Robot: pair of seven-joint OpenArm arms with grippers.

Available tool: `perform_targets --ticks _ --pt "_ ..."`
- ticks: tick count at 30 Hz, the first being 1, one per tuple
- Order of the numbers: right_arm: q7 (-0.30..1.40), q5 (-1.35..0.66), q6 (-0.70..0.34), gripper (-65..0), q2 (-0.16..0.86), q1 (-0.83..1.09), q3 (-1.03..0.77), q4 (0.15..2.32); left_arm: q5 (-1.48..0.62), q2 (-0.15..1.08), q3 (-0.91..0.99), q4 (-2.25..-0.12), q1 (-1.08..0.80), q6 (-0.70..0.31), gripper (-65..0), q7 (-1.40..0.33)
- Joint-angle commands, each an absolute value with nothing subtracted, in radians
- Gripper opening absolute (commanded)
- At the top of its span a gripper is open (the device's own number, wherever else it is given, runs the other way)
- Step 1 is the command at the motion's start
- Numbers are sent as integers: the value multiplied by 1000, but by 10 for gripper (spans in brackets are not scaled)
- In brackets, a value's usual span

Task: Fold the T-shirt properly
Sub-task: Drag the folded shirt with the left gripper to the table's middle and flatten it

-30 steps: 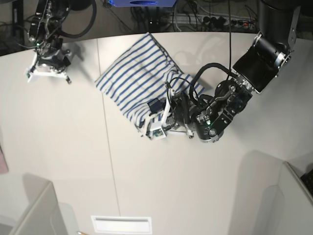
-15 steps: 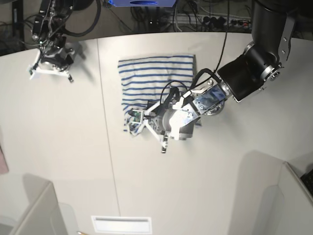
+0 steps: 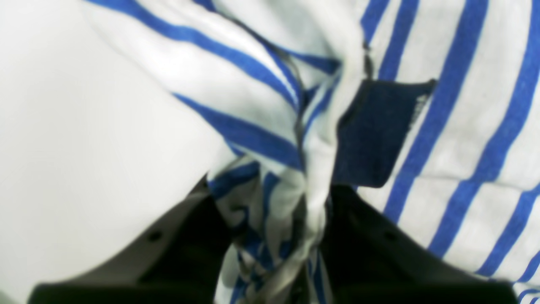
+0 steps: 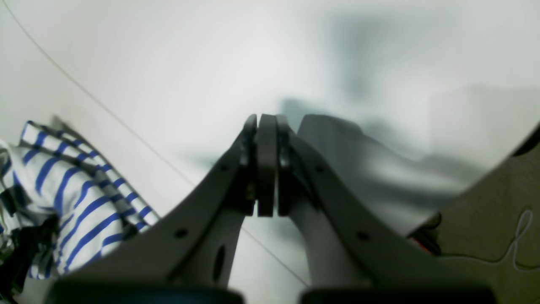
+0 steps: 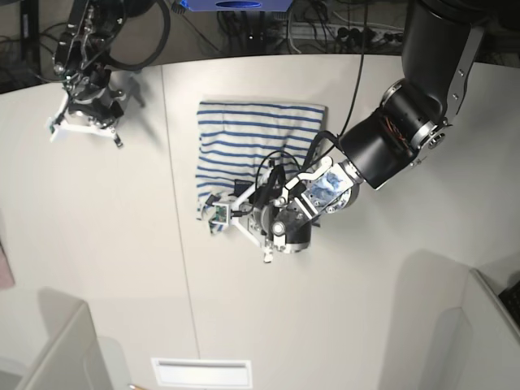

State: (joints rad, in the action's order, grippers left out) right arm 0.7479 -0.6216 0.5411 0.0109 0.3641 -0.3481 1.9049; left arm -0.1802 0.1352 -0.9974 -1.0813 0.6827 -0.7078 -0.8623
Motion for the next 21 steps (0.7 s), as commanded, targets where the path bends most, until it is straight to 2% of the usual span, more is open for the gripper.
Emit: perform_targets --ticks 1,16,17,21 --pt "734 -619 538 -650 18 352 -349 1923 -148 127 -995 -1064 694 -698 -650 -885" --pt "736 -616 536 -650 18 340 -346 1919 -140 124 -993 -1110 727 -698 -650 -886" --pt "736 -615 536 -650 21 340 -338 1919 -140 124 -992 -1113 737 -698 -629 -886" --pt "736 -615 536 -650 36 340 -303 1919 -139 122 -920 -1118 742 -698 -281 -881"
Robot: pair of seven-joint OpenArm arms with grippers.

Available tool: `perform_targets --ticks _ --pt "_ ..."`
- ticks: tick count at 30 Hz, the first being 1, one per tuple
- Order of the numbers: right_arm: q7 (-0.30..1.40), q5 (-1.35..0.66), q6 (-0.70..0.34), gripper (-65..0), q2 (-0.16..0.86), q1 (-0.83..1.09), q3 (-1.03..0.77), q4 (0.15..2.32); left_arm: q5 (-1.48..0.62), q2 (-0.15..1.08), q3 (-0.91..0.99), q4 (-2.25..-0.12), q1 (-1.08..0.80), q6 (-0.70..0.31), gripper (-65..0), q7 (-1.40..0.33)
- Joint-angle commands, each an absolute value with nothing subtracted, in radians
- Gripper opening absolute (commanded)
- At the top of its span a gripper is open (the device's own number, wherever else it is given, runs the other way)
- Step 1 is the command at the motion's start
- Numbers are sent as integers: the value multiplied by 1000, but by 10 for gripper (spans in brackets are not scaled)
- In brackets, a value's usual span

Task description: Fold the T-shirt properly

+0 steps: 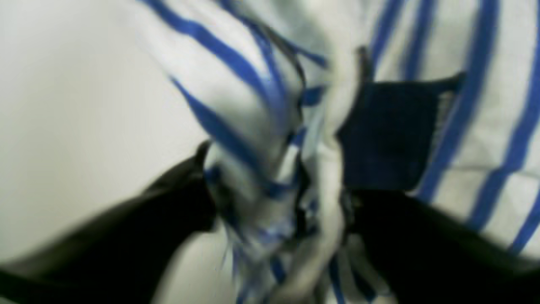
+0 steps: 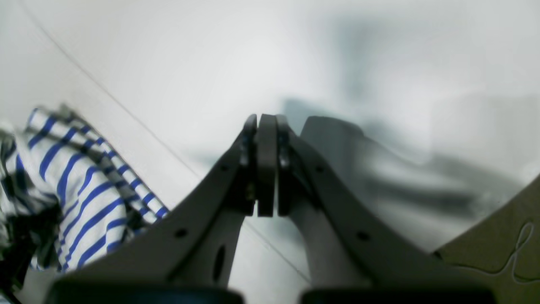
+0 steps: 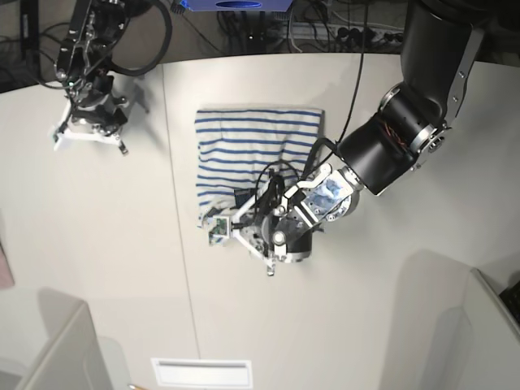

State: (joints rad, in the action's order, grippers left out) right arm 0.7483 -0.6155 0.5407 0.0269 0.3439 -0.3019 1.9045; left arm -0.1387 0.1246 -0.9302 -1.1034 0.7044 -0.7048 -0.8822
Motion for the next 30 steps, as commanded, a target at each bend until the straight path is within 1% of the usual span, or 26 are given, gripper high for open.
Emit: perform_targets --ticks 1,2,3,5,6,8,11,13,16,18,19,20,22,23,25,26,28,30 --pt "736 -615 536 -650 38 340 -288 1919 -139 122 -895 -1118 739 -698 -216 -880" --pt "734 -613 536 -650 38 340 -272 1919 -139 120 -862 -1118 737 -698 -146 -880" --pt "734 -613 536 -650 38 340 -259 1919 -139 120 -826 -1118 736 -698 -91 -880" --pt "733 -613 536 -650 38 340 -239 1919 -139 102 -771 -1118 737 -698 -20 -880" --pt "731 -613 536 -650 38 340 -228 1917 -139 94 -743 -1118 742 -698 0 -880" --pt "731 -613 536 -650 38 334 -211 1917 -139 82 -679 -1119 745 -698 0 -885" --pt "728 -613 536 -650 38 334 -213 1917 -139 58 -590 -1179 746 -698 0 -886" --pt "727 -613 536 -650 41 337 -217 1917 -139 56 -536 -1248 736 -698 0 -888" --pt "727 -611 536 -650 85 340 -217 1923 -139 58 -455 -1394 687 -698 0 -888" --pt "725 -611 536 -650 108 341 -217 1923 -137 96 -390 -1523 621 -698 0 -888" --pt "720 -611 535 -650 120 351 -217 1925 -137 124 -360 -1593 568 -698 -33 -881" --pt "700 -611 535 -650 134 366 -217 1926 -136 148 -338 -1667 522 -698 -94 -880" --pt "615 -611 504 -650 162 414 -209 1940 -136 209 -298 -1805 414 -698 -258 -878" --pt "564 -611 470 -650 170 437 -209 1945 -136 237 -283 -1860 367 -698 -349 -874" --pt "458 -611 380 -650 177 489 -219 1956 -136 288 -243 -1959 260 -698 -576 -819" --pt "420 -610 343 -650 180 504 -219 1959 -136 309 -220 -1975 214 -693 -650 -780" --pt "351 -608 286 -650 200 527 -219 1960 -136 332 -176 -1977 130 -613 -650 -668" --pt "305 -579 249 -650 219 558 -209 1962 -136 348 -137 -1977 33 -556 -650 -550"
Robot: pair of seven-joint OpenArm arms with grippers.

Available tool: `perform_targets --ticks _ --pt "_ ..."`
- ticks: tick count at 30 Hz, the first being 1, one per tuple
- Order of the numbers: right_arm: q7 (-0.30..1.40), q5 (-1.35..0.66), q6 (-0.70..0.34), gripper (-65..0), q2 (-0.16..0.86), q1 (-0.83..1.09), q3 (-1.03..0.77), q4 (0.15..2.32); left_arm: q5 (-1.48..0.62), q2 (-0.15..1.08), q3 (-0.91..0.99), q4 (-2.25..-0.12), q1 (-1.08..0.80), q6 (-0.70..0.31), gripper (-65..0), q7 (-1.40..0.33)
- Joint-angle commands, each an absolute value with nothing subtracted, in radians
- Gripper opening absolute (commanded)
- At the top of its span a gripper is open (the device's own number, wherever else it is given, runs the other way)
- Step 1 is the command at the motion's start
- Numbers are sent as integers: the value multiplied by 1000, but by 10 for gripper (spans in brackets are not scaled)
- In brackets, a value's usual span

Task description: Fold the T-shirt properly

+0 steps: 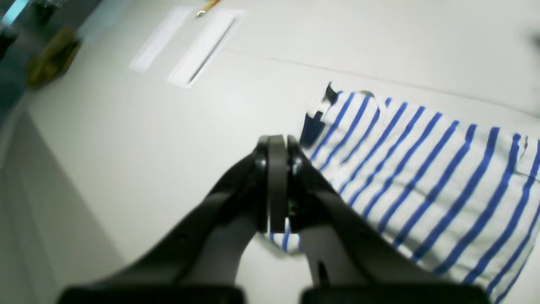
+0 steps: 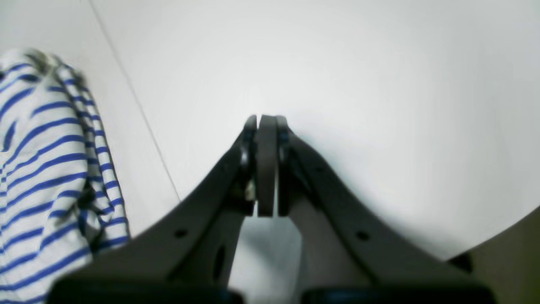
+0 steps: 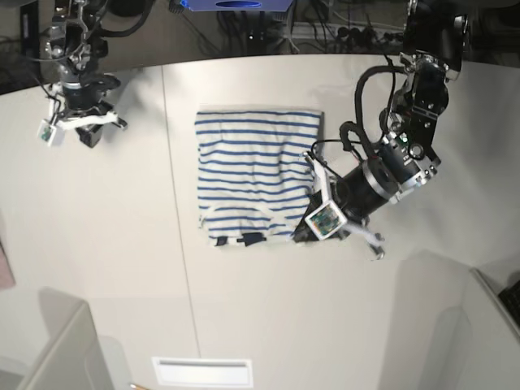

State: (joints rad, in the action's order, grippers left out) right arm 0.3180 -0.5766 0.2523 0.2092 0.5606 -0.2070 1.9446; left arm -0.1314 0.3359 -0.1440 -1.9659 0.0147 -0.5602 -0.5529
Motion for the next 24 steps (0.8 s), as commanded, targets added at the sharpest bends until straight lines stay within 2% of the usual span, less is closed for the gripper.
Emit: perform_targets --ticks 1,6,9,13,16,19,24 --pt "280 -536 229 -650 220 573 -208 1962 -136 364 -119 -1977 -25 -536 -650 -479" --pt "105 -249 173 -650 151 677 -209 1971 -101 452 -85 -1969 -283 -527 -650 -67" --pt "-122 -21 171 -650 81 780 -219 1959 87 458 -88 -1945 -447 -526 -650 232" --pt "-389 211 171 -650 -42 888 -291 1928 334 452 -96 -1905 -634 -524 -650 530" --pt "-472 272 171 -650 -142 920 -386 1908 440 421 -88 -1854 -733 -524 -650 684" --pt "-453 277 171 -650 -143 972 -407 1868 533 420 -84 -1776 -791 -524 -650 788" --pt "-429 278 171 -650 -143 1001 -407 1698 611 415 -97 -1575 -846 -524 -650 820"
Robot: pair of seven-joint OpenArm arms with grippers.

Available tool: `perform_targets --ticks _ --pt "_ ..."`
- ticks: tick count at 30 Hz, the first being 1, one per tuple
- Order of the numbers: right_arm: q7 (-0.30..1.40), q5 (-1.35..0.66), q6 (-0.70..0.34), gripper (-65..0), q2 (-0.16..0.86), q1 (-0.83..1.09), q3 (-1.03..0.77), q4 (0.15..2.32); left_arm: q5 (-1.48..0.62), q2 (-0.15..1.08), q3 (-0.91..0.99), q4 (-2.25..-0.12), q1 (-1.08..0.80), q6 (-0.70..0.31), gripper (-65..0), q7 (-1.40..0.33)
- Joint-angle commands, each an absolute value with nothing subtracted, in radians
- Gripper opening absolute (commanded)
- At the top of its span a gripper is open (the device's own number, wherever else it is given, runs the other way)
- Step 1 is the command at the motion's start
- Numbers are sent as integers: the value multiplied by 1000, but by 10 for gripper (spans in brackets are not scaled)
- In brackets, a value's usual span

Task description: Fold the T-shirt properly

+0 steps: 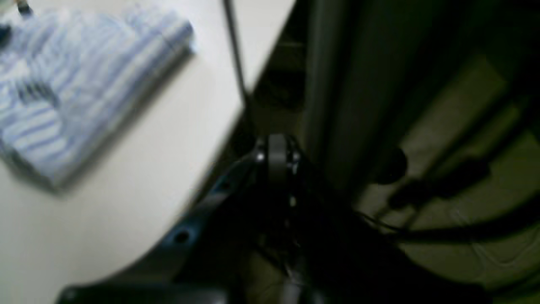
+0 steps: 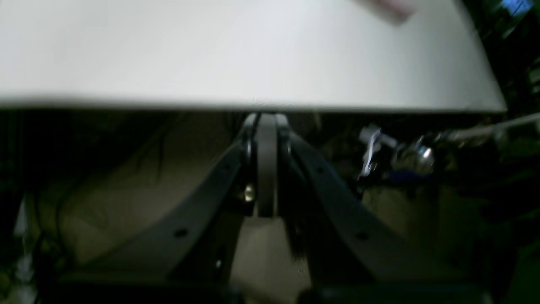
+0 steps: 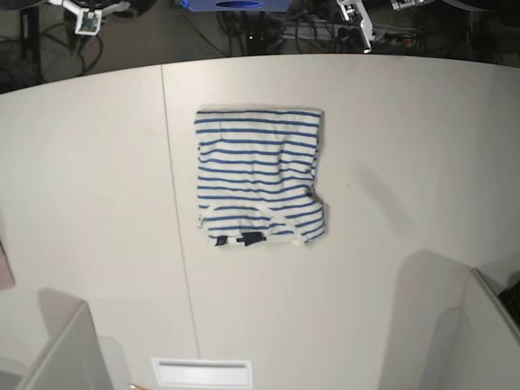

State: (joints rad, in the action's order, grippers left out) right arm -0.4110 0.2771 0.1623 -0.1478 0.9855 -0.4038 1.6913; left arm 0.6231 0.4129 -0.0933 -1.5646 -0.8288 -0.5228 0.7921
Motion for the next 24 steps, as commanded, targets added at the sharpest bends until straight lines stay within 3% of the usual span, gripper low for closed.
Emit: perform_targets --ticks 1,9,12,15,20,22,24 --pt "-427 278 171 -650 -143 1001 -407 1650 613 415 -99 -1527 -851 -524 -650 822" --pt "-427 282 171 -650 -117 829 -363 1092 608 317 -97 -1079 -769 -524 -650 785" --pt "-426 282 171 -650 -84 720 -361 848 590 236 -93 -845 -662 -518 -650 555" --pt "-372 282 168 -650 -27 621 -349 639 536 170 -61 -653 -575 -438 -650 384" --pt "-274 277 142 -650 93 332 5 134 398 113 -44 -162 -331 -302 -650 369" --pt "-280 275 68 -650 94 245 127 22 317 96 -44 -4 -255 -272 -650 427" --pt "-286 275 -24 -650 71 213 143 0 231 90 -45 0 -236 -271 -650 478"
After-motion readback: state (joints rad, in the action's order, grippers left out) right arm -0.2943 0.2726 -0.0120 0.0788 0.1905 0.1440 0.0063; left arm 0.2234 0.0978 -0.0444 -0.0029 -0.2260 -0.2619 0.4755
